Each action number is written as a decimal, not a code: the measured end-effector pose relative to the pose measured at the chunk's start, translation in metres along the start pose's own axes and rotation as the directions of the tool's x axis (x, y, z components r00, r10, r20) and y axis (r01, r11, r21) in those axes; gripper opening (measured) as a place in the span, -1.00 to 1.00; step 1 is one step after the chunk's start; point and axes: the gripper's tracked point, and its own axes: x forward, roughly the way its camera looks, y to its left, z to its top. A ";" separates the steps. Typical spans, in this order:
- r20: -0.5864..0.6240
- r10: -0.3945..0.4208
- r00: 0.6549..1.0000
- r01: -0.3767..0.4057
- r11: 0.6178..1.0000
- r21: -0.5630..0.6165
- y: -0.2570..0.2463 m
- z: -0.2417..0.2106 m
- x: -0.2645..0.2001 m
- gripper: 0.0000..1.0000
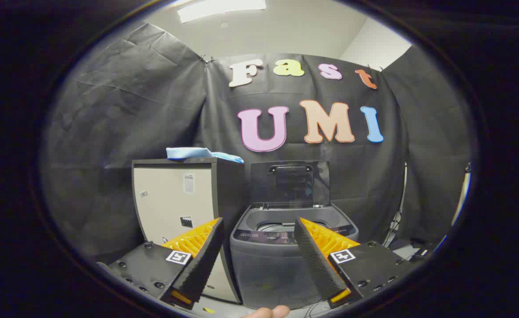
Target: Put the clothes into the washing machine and then close the washing machine lid.
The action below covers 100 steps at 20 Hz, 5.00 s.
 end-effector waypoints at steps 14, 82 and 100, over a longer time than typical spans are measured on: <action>-0.036 -0.070 0.997 0.072 0.995 0.068 0.002 0.001 0.018 0.96; -0.417 -0.072 0.906 0.057 0.997 -0.047 0.226 0.069 0.268 -0.84; -0.333 -0.174 0.927 0.127 0.979 -0.156 0.203 0.081 0.228 -0.86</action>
